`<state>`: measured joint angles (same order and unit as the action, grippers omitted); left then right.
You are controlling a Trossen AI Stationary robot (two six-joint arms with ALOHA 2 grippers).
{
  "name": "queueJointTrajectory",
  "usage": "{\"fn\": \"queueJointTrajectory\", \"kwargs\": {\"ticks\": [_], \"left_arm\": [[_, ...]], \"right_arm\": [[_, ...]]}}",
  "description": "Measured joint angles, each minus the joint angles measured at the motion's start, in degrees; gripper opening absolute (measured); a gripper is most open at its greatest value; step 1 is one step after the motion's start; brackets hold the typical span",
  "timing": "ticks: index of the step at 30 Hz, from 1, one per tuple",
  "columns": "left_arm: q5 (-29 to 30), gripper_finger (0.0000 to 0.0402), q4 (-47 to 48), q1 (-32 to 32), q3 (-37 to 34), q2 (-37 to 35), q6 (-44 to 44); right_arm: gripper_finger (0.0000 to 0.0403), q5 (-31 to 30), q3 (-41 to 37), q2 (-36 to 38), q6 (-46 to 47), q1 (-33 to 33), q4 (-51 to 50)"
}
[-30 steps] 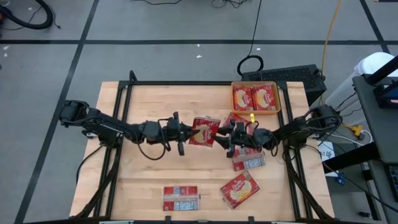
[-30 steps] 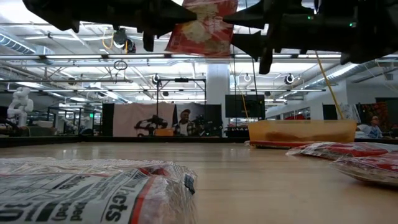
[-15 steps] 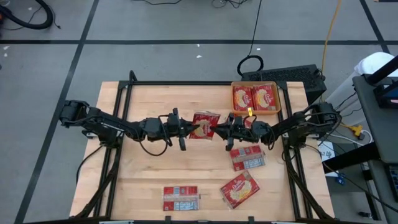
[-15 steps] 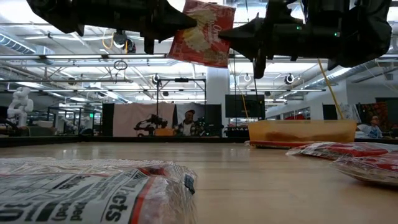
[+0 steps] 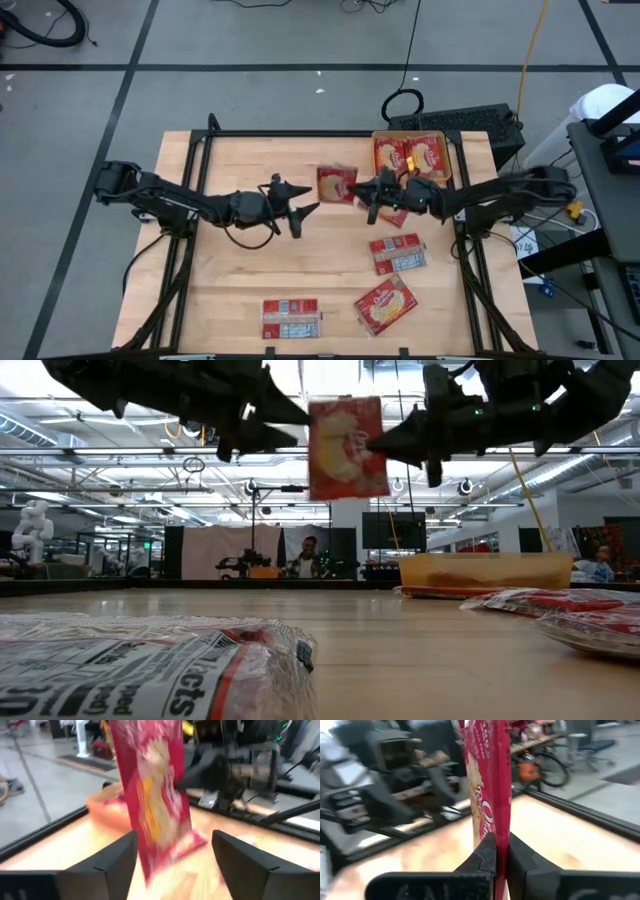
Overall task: Sort popcorn bags into baskets
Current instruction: Put the red popcorn bag into the orange bin
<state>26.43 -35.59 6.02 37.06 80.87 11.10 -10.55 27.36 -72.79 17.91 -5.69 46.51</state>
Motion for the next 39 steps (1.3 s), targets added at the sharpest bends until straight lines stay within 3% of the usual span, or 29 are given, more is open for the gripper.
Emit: {"fn": "queueJointTrajectory", "kwargs": {"ticks": [5, 10, 15, 20, 28, 39], "left_arm": [[3.65, 0.0274, 6.4, -0.54, 0.0, -0.43, 1.45], [3.66, 0.0267, 10.79, -3.01, 0.0, -0.42, 2.49], [-1.13, 0.0243, 14.72, -5.14, 0.0, -0.42, 2.87], [-5.27, 0.022, 16.03, -5.73, 0.0, -0.42, 2.59], [-5.62, 0.0193, 18.55, -3.91, 0.0, -0.42, 3.02], [-5.62, 0.0181, 18.77, 0.51, 0.0, -0.4, 4.1]], "right_arm": [[0.0002, -0.7, -0.01, 10.94, -3.54, -5.94, -16.41], [0.0001, -1.29, -0.01, 18.68, -7.84, -14.72, -25.88], [0.0001, 5.22, -0.01, 22.82, -8.02, -25.56, -31.21], [0.0001, 12.79, -0.01, 22.73, -6.02, -36.48, -34.41], [0.0006, 28.44, -0.01, 20.39, -1.66, -49.51, -38.21], [0.0005, 31.82, -0.01, 13.94, -1.7, -55.34, -43.35]]}}
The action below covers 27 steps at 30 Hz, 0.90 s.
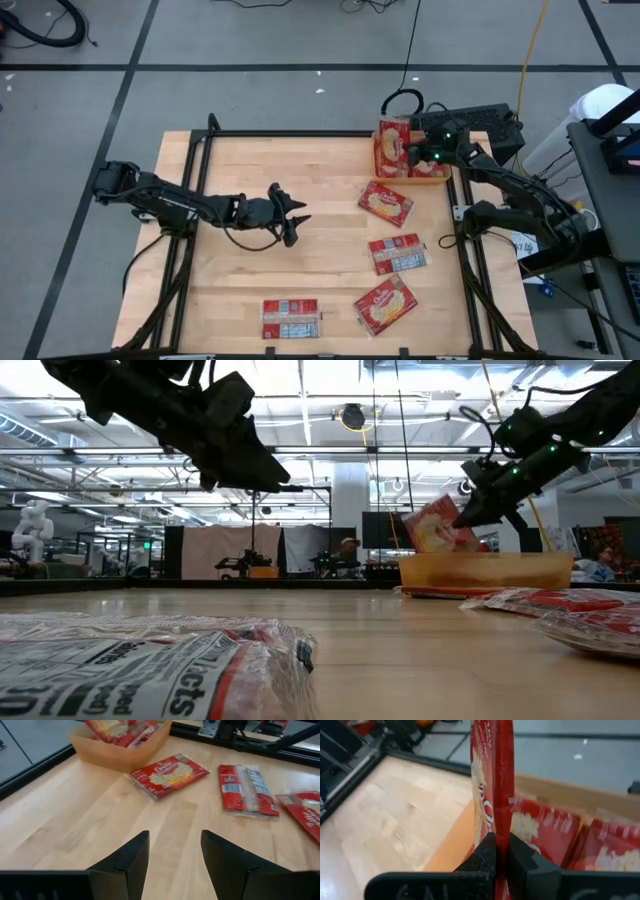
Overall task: Sort popcorn bags into baskets
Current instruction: Put the red popcorn bag into the orange bin
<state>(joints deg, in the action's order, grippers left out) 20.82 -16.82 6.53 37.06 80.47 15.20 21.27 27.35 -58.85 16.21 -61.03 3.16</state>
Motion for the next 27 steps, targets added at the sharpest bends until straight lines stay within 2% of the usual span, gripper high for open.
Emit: {"fn": "queueJointTrajectory", "kwargs": {"ticks": [10, 15, 23, 27], "left_arm": [[0.02, 0.0182, -0.22, 2.04, 0.0, 0.0, 1.77], [0.03, 0.0182, -1.26, 2.26, 0.0, 0.0, 2.07], [0.07, 0.0182, -4.35, 2.24, 0.0, 0.01, 1.6], [0.09, 0.0182, -4.5, 2.07, 0.0, 0.02, 1.29]], "right_arm": [[0.0006, 4.47, 0.02, -5.5, -0.12, 0.0, -0.83], [0.0016, 3.83, 0.02, -7.05, -0.5, 0.01, -1.33], [0.0086, -7.74, 0.02, -7.95, -2.36, 2.35, -1.17], [0.0121, -16.89, 0.02, -7.93, -4.39, 4.23, 3.05]]}}
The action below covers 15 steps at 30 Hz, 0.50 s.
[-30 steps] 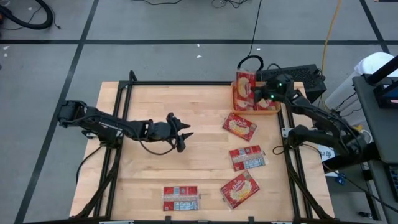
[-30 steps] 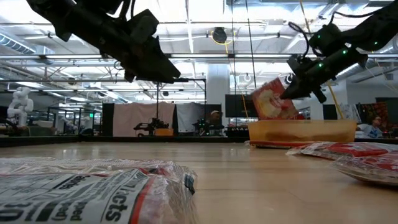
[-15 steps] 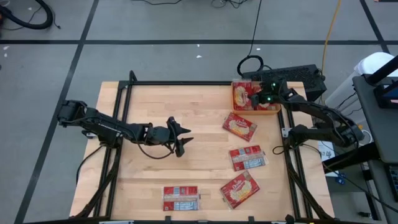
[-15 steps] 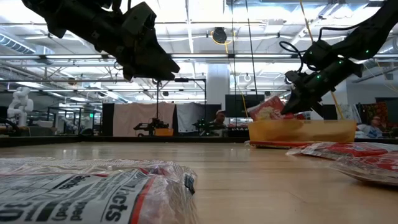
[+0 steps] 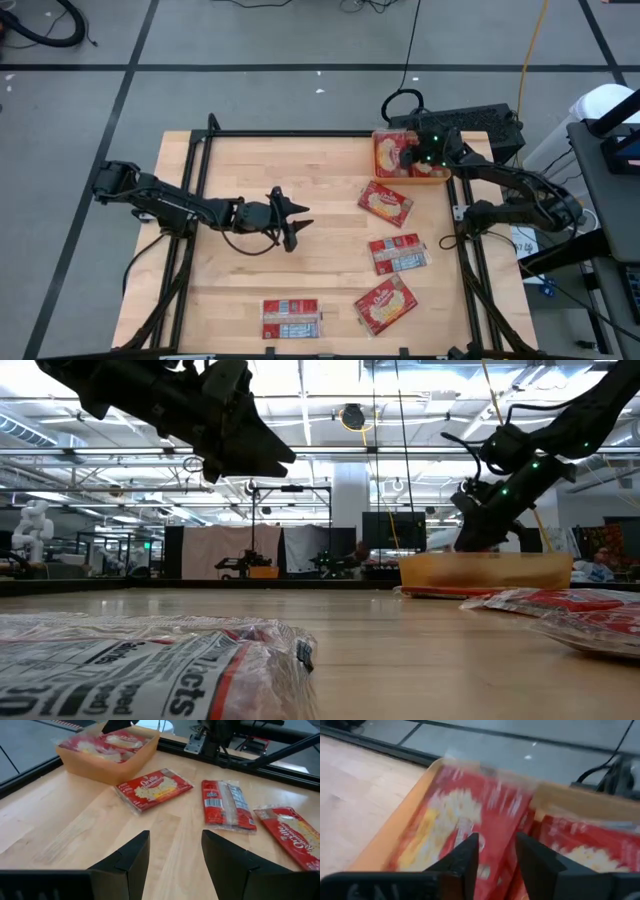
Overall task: Sort popcorn bags into baskets
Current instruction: Put the red popcorn bag into the orange bin
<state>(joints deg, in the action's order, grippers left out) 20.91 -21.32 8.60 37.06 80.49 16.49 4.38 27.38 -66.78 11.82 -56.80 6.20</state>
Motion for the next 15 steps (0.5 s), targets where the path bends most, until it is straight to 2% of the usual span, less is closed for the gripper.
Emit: {"fn": "queueJointTrajectory", "kwargs": {"ticks": [4, 8, 15], "left_arm": [[0.06, 0.0182, 0.0, -0.33, 0.0, 0.0, -0.22], [0.06, 0.0182, 0.0, -0.33, 0.0, -0.01, 0.19], [0.06, 0.0182, 1.72, 0.99, 0.0, -0.01, 0.35]], "right_arm": [[0.0142, -2.59, 0.0, 0.0, -1.18, 1.52, 0.9], [0.0144, -4.59, 0.0, 0.0, -0.69, 3.67, 0.86], [0.0135, -1.19, 0.0, 0.0, -0.53, 14.34, 1.61]]}}
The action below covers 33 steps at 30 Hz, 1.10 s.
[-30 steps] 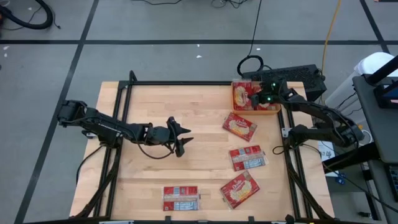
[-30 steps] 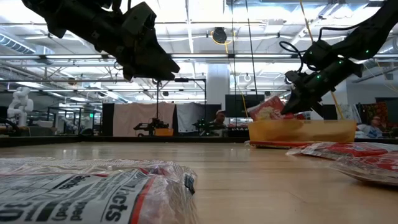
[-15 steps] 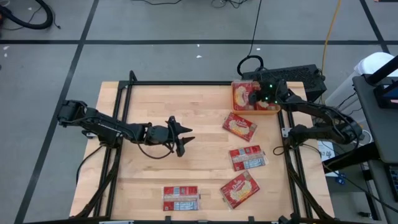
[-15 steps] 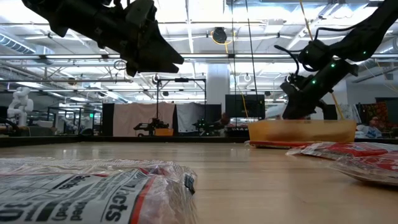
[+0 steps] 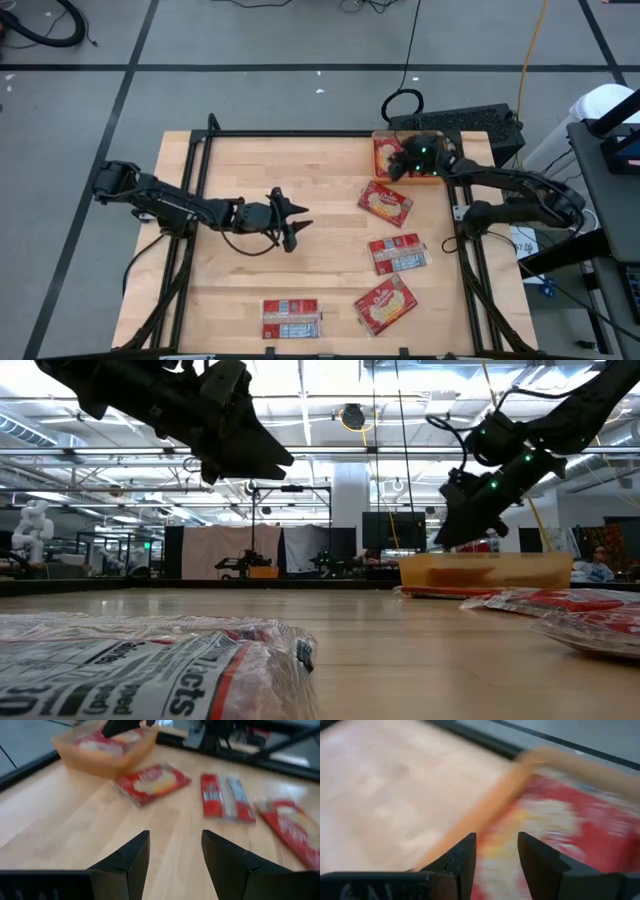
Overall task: Sort popcorn bags into baskets
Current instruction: Put the red popcorn bag into the orange bin
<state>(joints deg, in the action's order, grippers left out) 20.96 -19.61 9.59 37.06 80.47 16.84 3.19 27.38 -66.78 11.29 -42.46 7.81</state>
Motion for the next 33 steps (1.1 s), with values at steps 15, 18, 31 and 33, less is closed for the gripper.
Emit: {"fn": "queueJointTrajectory", "kwargs": {"ticks": [15, 18, 31, 33], "left_arm": [[-8.73, 0.0209, 16.81, 16.58, -0.02, 0.04, 12.77], [-8.71, 0.0245, 16.48, 21.04, -0.02, 0.04, 16.99], [3.11, 0.0259, 13.5, 41.83, 1.29, 6.6, 19.52], [3.07, 0.0242, 13.36, 43.18, 3.25, 9.05, 19.73]], "right_arm": [[0.0135, -1.76, 0.0, 3.71, -5.55, 27.8, 11.24], [0.0135, -1.89, 0.0, 3.64, -5.48, 31.9, 12.0], [0.0135, -18.37, -0.01, 3.4, -3.51, 46.99, 16.77], [0.0135, -18.39, -0.02, 3.11, -3.61, 48.17, 17.87]]}}
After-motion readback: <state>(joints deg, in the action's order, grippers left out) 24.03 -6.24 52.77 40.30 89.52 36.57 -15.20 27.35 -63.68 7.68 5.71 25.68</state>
